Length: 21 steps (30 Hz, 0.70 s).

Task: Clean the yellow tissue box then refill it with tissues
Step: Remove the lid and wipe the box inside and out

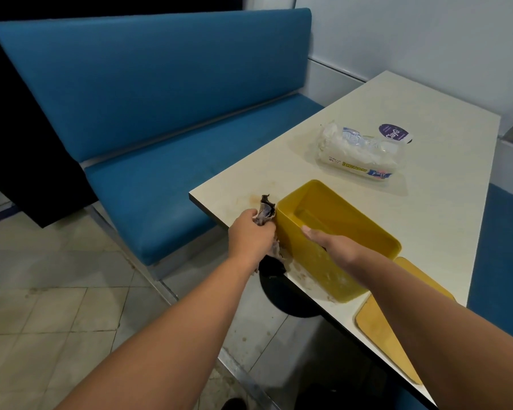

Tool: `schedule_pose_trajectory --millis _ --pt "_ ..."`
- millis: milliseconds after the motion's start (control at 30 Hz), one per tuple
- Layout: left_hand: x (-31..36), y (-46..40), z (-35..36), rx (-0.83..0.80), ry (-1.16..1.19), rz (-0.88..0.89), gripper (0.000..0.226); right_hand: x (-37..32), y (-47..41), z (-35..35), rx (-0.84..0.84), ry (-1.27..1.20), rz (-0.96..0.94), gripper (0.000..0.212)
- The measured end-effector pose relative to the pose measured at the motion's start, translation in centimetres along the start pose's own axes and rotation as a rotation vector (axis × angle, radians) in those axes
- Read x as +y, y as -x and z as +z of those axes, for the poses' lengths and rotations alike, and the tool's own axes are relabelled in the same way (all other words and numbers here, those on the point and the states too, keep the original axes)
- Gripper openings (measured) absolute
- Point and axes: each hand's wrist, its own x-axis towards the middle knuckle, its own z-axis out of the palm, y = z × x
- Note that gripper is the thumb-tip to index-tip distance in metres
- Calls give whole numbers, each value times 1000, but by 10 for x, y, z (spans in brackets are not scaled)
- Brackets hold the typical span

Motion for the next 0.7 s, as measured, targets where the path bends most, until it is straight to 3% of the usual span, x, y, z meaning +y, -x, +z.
schedule_pose_trajectory --millis 100,200,367,567,700 --pt "-9 2 4 -73 -35 -31 20 0 -1 0 0 -17 -3 72" --pt "-9 -1 6 -48 -67 -24 13 1 -3 0 0 -15 0 74" --pt "2 -1 5 -8 152 54 13 2 -7 1 8 -43 17 78" --pt "-8 0 11 36 84 31 20 2 -5 0 -10 -27 8 74" --pt "6 3 5 12 204 130 15 2 -8 2 7 -38 5 76"
